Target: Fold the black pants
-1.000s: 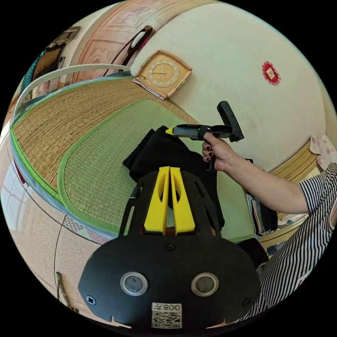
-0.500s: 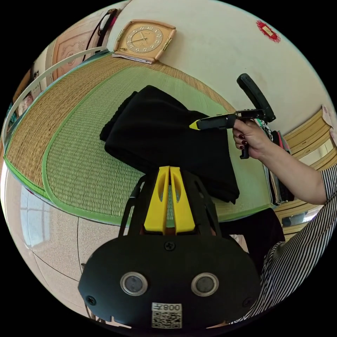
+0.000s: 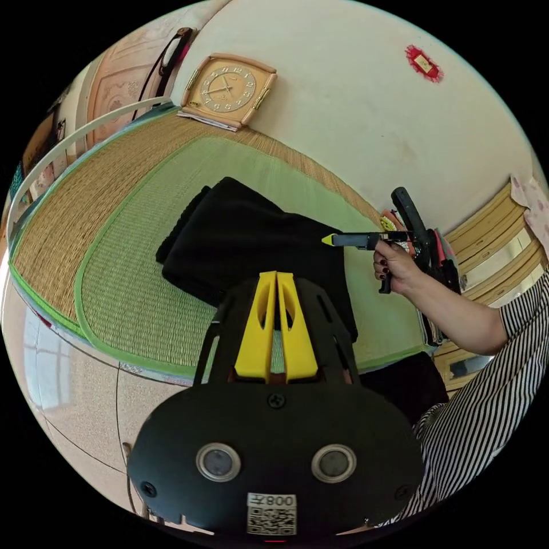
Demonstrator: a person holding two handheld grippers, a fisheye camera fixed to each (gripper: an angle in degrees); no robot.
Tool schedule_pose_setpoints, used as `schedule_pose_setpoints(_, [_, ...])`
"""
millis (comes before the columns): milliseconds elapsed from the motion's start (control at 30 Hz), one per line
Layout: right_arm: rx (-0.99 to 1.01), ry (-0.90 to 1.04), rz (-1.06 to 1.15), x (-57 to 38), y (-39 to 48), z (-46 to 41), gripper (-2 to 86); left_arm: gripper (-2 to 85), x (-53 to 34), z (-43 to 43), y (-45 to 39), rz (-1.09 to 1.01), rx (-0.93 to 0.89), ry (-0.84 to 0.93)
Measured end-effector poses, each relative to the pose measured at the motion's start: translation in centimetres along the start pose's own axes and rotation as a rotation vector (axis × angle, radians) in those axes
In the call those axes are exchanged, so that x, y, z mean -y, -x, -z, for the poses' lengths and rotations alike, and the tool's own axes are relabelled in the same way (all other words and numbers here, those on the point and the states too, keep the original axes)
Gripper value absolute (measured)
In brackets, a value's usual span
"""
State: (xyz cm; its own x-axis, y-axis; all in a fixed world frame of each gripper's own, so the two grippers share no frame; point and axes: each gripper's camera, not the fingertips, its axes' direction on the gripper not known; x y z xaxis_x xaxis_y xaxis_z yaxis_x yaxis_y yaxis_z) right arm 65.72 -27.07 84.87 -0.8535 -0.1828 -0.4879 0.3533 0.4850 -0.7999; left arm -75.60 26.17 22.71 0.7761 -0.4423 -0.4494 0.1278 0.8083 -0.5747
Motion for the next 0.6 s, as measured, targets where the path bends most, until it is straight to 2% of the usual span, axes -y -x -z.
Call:
schedule_pose_setpoints(200, [0.010,-0.045,-0.038,-1.5,-2.4,-0.5,0.1,0.2,7.5,-5.3,-2.0,-0.105,0.051,0.078])
schedule_pose_setpoints(333, [0.058,-0.063,-0.132,-2.9,-5.9,-0.9,0.1,0.1,10.6,-9.0,-1.6,-0.096,0.203,0.166])
schedule_pose_setpoints(367, [0.081,-0.065,-0.158,-3.4,-7.0,-1.3,0.1,0.1,11.0,-9.8,-1.0,-0.080,0.164,0.200])
schedule_pose_setpoints(600, [0.214,-0.191,-0.211,-6.1,-10.2,-1.1,0.0,0.1,10.8,-8.6,-0.7,0.001,0.061,0.080])
